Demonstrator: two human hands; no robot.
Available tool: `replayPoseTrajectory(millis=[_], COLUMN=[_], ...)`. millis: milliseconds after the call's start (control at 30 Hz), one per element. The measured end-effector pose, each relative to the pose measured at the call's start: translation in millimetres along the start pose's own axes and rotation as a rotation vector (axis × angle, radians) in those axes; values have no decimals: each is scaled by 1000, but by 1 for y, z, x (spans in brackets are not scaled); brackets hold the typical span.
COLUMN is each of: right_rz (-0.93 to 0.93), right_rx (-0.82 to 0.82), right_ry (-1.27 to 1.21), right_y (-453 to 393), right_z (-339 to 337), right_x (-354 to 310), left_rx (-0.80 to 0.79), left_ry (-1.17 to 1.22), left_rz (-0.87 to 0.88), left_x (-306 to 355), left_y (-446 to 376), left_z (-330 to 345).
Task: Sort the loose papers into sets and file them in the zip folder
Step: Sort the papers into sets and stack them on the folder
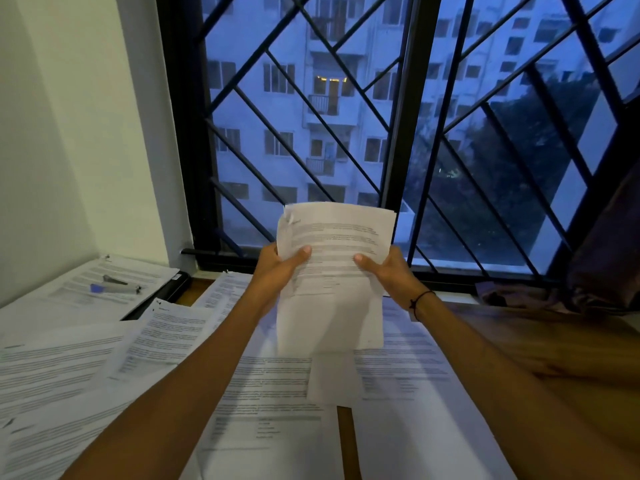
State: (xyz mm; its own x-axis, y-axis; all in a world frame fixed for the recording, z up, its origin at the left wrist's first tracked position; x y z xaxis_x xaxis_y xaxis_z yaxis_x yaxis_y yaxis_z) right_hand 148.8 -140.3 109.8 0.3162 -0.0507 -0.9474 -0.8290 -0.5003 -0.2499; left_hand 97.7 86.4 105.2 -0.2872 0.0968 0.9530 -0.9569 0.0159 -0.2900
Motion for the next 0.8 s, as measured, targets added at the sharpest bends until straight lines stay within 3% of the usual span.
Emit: replayPoseTrajectory(millis=[233, 467, 800], right_rz=[-103, -15, -131], right_rx=[108, -12, -32], right_ry=[-12, 38, 134], right_y=[-5, 0, -18], right_z=[-6, 15, 6], right_x=[-29, -6, -58], left_rx=[7, 34, -10], left_ry=[37, -47, -317], left_rz=[118, -28, 102], left_x=[39, -2, 57], left_y=[-11, -5, -26], left_z=[9, 6, -10])
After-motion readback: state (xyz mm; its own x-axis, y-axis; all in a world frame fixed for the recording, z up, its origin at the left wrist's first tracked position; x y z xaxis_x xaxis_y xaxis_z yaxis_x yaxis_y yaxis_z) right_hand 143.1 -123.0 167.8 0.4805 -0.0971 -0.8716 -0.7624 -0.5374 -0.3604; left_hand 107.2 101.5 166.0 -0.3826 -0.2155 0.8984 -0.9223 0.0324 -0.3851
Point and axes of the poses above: each hand's wrist, its own y-axis away from the middle knuckle, its own z-axis out of the palm, x = y × z, the point moved 7 cm from there along -y, towards the middle knuckle, and after that the axes turned 14 degrees about -x, right-handed, at the moved point
